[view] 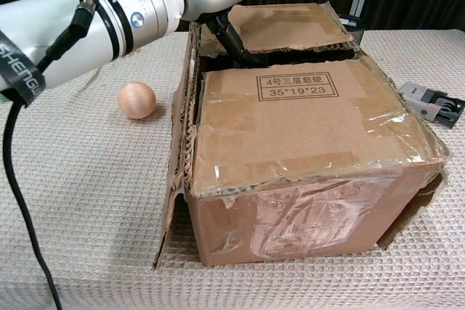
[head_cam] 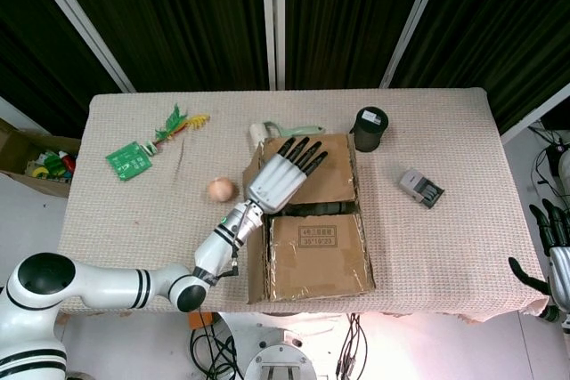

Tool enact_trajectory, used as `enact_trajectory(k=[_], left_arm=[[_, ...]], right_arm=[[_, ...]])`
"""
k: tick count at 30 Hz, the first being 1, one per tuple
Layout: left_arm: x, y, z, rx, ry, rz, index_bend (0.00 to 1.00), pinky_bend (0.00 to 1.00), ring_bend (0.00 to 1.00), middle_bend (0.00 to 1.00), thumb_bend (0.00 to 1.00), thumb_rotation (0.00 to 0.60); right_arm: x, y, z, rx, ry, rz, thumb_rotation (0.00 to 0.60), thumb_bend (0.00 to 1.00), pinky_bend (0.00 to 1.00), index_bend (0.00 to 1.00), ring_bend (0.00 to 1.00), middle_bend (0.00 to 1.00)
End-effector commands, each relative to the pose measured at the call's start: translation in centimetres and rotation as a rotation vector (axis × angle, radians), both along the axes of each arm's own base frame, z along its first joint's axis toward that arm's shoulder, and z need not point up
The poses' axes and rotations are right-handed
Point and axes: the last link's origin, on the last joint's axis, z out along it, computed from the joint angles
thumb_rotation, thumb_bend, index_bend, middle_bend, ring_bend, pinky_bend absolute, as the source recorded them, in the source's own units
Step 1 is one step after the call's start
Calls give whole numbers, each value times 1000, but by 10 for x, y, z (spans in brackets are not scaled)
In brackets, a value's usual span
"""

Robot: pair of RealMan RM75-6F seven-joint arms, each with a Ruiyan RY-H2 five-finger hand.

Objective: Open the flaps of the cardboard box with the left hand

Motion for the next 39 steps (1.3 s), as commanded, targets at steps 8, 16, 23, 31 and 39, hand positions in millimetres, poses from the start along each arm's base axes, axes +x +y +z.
enact_trajectory(k=[8, 16, 23, 31, 39], left_arm=[[15, 14, 28, 167, -26, -50, 0, 139, 19, 19, 335, 599], [38, 66, 54, 303, -105, 2, 0, 140, 19, 19, 335, 600], [56, 120, 65, 418, -153, 61, 0, 139, 19, 19, 300, 600], [42, 154, 62, 490, -119, 217, 0, 140, 19, 11, 121, 600], [-7, 138, 89, 397, -212, 232, 0, 141, 19, 34, 60, 376]], right_arm=[[2, -1, -1, 5, 9, 8, 600, 226, 0, 0, 0, 0], [6, 0, 2, -11, 14, 10, 600, 238, 0, 0, 0, 0], [11, -2, 6, -25, 12, 10, 600, 246, 0, 0, 0, 0], [13, -3, 9, -32, 7, 5, 600, 255, 0, 0, 0, 0], [14, -12, 9, -22, 10, 21, 600, 252, 0, 0, 0, 0]])
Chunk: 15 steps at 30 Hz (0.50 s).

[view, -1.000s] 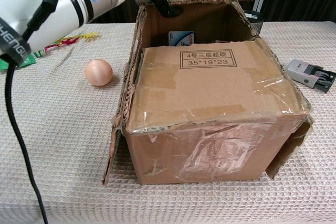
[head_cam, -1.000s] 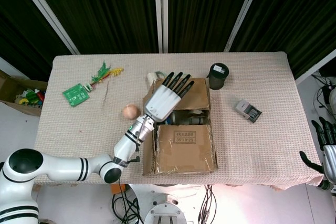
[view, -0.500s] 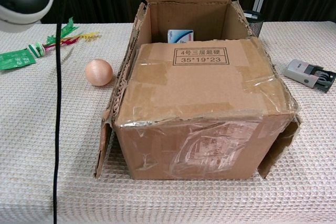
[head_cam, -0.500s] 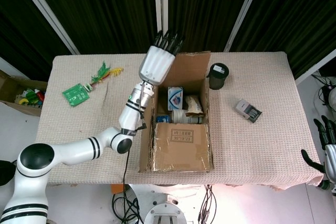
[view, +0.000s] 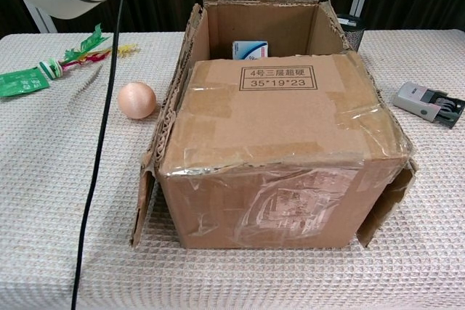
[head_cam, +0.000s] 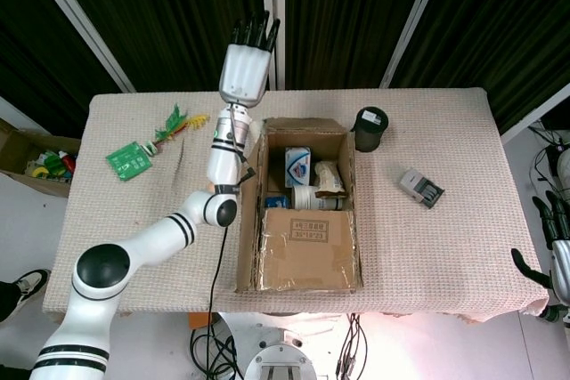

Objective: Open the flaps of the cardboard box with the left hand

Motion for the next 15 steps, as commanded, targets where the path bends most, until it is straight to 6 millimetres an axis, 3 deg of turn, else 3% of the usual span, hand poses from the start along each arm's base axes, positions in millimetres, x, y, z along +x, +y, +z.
enact_trajectory(k=[1, 3, 6, 11, 15], left_arm=[[-38, -22, 24, -83, -87, -18, 0, 141, 19, 41, 60, 293], [-60, -38, 39, -123, -120, 4, 0, 142, 20, 49, 59, 145], [-89, -63, 56, -207, -185, 50, 2, 142, 20, 50, 49, 19], [-121, -112, 80, -319, -214, 59, 5, 140, 22, 58, 41, 0], [-123, -153, 74, -450, -315, -2, 18, 140, 24, 127, 72, 0]], right_arm=[[1, -3, 1, 1, 8, 8, 600, 250, 0, 0, 0, 0], [3, -7, 2, 3, 17, 17, 600, 248, 0, 0, 0, 0], [8, -11, 2, 5, 24, 34, 600, 248, 0, 0, 0, 0], [13, -18, 1, 10, 36, 46, 600, 250, 0, 0, 0, 0], [16, -23, -3, 20, 44, 44, 600, 249, 0, 0, 0, 0]])
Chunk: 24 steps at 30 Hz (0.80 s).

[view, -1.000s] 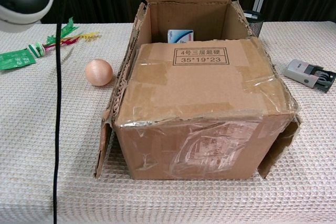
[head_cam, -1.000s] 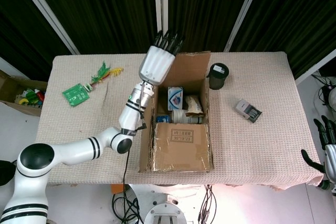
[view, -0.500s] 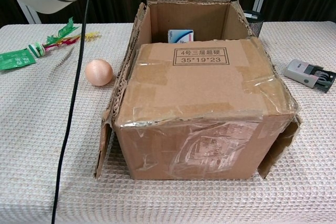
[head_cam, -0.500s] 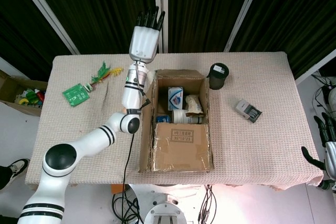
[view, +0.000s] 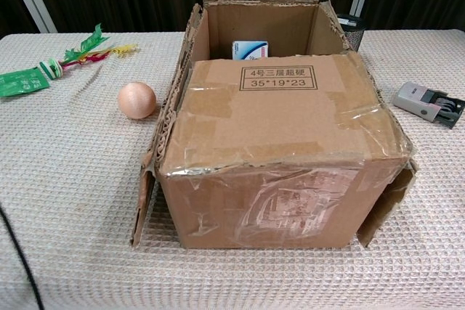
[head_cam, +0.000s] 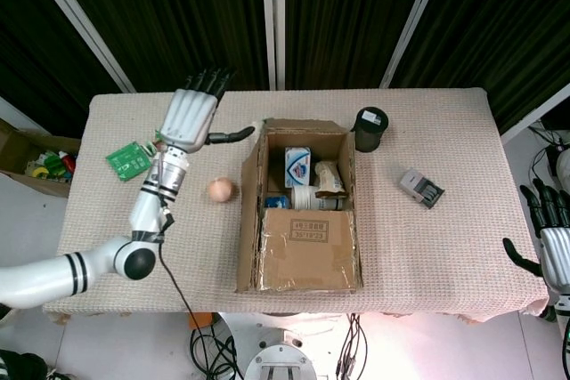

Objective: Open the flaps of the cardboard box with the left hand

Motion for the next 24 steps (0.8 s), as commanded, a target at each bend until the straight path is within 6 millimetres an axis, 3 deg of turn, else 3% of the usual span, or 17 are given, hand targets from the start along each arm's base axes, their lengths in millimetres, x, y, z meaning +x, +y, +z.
enact_trajectory(k=[1, 6, 11, 24], left_arm=[[-32, -60, 8, -180, -148, -1, 27, 140, 24, 149, 81, 0], [-23, -99, -17, -476, -314, -45, 103, 140, 25, 178, 88, 0], [-16, -118, -40, -637, -317, -73, 112, 140, 24, 214, 63, 0], [17, -120, -74, -700, -223, -193, 116, 138, 24, 255, 61, 0]], right_arm=[[2, -3, -3, 5, 1, -1, 600, 249, 0, 0, 0, 0], [1, -3, -7, 17, 7, -10, 600, 248, 0, 0, 0, 0], [-2, -1, -6, 14, 11, -21, 600, 250, 0, 0, 0, 0], [-9, 3, -5, 5, 3, -34, 600, 249, 0, 0, 0, 0]])
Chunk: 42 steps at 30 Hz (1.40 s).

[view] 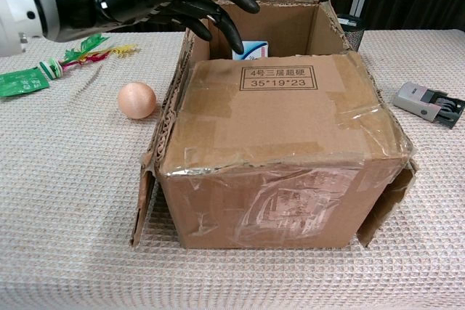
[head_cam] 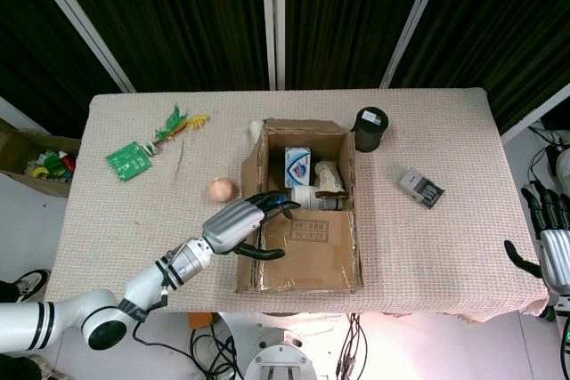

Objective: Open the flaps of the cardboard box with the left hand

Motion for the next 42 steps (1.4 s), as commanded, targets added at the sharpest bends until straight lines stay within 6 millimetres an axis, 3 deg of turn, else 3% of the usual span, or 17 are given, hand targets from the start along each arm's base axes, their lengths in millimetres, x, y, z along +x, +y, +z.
enact_trajectory(k=[1, 17, 28, 35, 42], left_arm=[[10, 4, -5, 36, 4, -43, 118, 138, 24, 253, 61, 0], [21, 27, -24, 75, 93, -12, 108, 138, 22, 229, 61, 0], [26, 23, -26, 41, 117, -19, 107, 137, 22, 389, 60, 0], [41, 18, -12, -3, -7, 17, 105, 137, 23, 433, 61, 0], [56, 9, 18, -128, -132, 105, 102, 137, 37, 483, 61, 0]], right_arm=[[0, 0, -1, 3, -1, 0, 600, 249, 0, 0, 0, 0], [-6, 0, 0, -1, -8, -8, 600, 248, 0, 0, 0, 0], [-10, 0, 0, -2, -12, -14, 600, 250, 0, 0, 0, 0], [-11, 0, 1, -6, -14, -16, 600, 249, 0, 0, 0, 0], [-10, -1, 1, -7, -17, -10, 600, 250, 0, 0, 0, 0]])
